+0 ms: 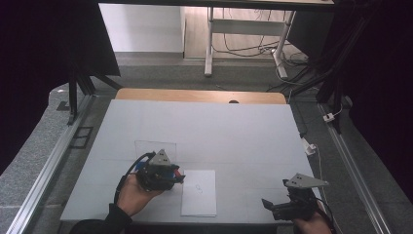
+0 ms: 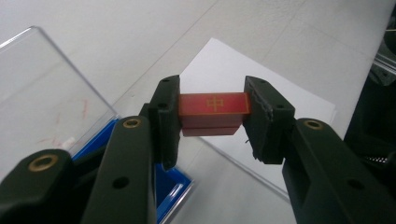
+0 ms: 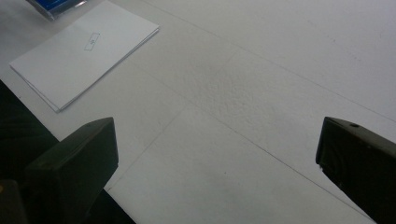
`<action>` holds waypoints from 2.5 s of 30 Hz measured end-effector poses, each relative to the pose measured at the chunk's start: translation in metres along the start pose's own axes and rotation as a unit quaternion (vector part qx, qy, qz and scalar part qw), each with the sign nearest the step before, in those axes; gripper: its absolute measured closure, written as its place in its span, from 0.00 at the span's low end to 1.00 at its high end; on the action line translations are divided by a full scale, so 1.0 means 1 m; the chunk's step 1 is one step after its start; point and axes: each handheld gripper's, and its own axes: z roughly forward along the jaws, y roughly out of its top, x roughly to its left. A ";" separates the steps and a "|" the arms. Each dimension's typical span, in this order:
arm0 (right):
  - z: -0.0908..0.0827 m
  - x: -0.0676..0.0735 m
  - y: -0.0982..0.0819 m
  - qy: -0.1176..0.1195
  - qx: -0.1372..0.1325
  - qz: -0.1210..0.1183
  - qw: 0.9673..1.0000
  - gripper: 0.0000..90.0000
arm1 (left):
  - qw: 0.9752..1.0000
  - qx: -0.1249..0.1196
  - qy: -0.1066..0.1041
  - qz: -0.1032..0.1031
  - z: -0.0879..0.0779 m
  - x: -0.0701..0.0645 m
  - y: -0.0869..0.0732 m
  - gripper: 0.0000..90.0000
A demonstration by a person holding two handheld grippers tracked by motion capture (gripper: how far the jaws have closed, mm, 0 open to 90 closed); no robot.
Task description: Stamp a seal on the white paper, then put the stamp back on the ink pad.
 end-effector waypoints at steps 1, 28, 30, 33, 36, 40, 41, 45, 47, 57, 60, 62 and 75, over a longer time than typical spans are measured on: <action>0.000 0.000 0.000 0.000 0.000 0.000 1.000 0.00 | 1.000 0.001 0.001 0.000 -0.002 0.001 -0.001 0.64; 0.000 0.000 0.000 0.000 0.000 -0.002 1.000 0.00 | 0.998 0.003 0.040 -0.056 -0.018 0.031 -0.023 0.64; 0.000 0.001 0.000 0.000 0.000 -0.002 1.000 0.00 | 0.997 0.003 0.043 -0.060 -0.019 0.033 -0.024 0.64; 0.000 0.000 0.000 0.000 0.000 -0.001 1.000 0.00 | 0.997 0.005 0.046 -0.065 -0.019 0.037 -0.026 0.64; -0.001 0.000 0.000 -0.001 0.001 -0.002 1.000 0.00 | 0.996 0.010 0.053 -0.067 -0.019 0.039 -0.028 0.64; 0.000 0.001 0.000 -0.001 0.001 -0.002 1.000 0.00 | 0.995 0.013 0.058 -0.077 -0.019 0.044 -0.031 0.64; 0.000 0.000 0.000 -0.001 0.001 -0.002 1.000 0.00 | 0.995 0.014 0.059 -0.080 -0.019 0.046 -0.032 0.64; 0.000 0.001 0.000 0.000 0.000 -0.002 1.000 0.00 | 0.994 0.013 0.062 -0.088 -0.019 0.050 -0.035 0.64; 0.000 0.001 0.000 0.000 0.001 -0.002 1.000 0.00 | 0.994 0.014 0.066 -0.090 -0.018 0.052 -0.036 0.64; 0.000 0.001 0.000 0.001 0.001 -0.002 1.000 0.00 | 0.992 0.027 0.076 -0.094 -0.013 0.060 -0.042 0.64; 0.000 0.001 0.000 0.001 0.000 -0.003 1.000 0.00 | 0.992 0.029 0.075 -0.096 -0.011 0.061 -0.043 0.64; 0.000 0.001 0.000 0.001 0.000 -0.002 1.000 0.00 | 0.992 0.032 0.074 -0.094 -0.009 0.062 -0.043 0.64; 0.000 0.001 0.000 0.000 0.002 -0.002 1.000 0.00 | 0.994 0.047 0.076 -0.069 0.001 0.060 -0.043 0.63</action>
